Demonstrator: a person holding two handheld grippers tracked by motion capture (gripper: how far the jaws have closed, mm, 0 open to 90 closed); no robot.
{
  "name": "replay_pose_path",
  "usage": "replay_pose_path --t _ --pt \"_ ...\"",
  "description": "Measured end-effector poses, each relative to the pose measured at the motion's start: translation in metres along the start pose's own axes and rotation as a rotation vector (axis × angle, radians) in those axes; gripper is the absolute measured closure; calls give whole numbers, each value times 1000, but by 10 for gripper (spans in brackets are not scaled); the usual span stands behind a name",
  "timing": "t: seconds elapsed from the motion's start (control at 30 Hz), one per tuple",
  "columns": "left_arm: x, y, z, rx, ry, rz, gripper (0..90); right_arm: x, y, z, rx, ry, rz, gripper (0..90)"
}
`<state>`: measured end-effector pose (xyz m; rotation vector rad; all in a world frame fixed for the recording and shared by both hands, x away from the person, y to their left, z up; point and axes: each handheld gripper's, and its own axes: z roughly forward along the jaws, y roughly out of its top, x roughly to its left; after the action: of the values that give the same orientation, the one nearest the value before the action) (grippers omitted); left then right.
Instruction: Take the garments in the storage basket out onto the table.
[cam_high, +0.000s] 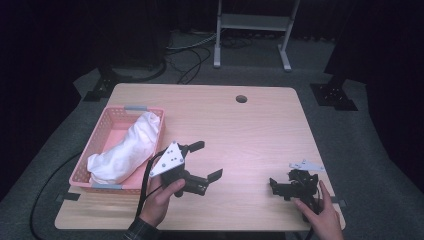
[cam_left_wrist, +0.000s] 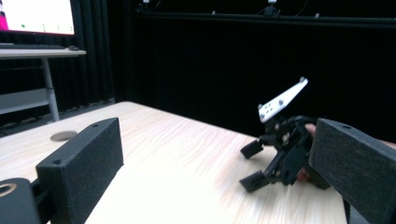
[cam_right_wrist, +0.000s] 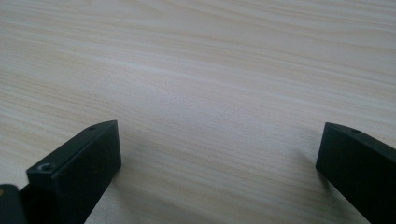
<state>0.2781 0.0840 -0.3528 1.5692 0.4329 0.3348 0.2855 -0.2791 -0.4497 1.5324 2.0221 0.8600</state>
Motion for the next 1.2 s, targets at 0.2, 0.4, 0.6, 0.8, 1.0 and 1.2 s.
replay_pose_path --t 0.2,0.4,0.6,0.8,1.0,1.2 --pt "0 22 2 11 2 29 28 0 0 0 -1 0 0 0" --pt "-1 46 -4 -15 -14 43 28 0 0 0 -1 0 0 0" --pt "1 52 -10 3 -19 45 28 0 0 0 0 0 0 0" --pt "5 56 -13 14 -30 30 28 0 0 0 0 0 1 0" --pt "10 57 -12 34 -19 10 28 0 0 0 -1 0 0 0" --pt "13 65 -16 32 -40 0 28 0 0 0 0 0 0 0"
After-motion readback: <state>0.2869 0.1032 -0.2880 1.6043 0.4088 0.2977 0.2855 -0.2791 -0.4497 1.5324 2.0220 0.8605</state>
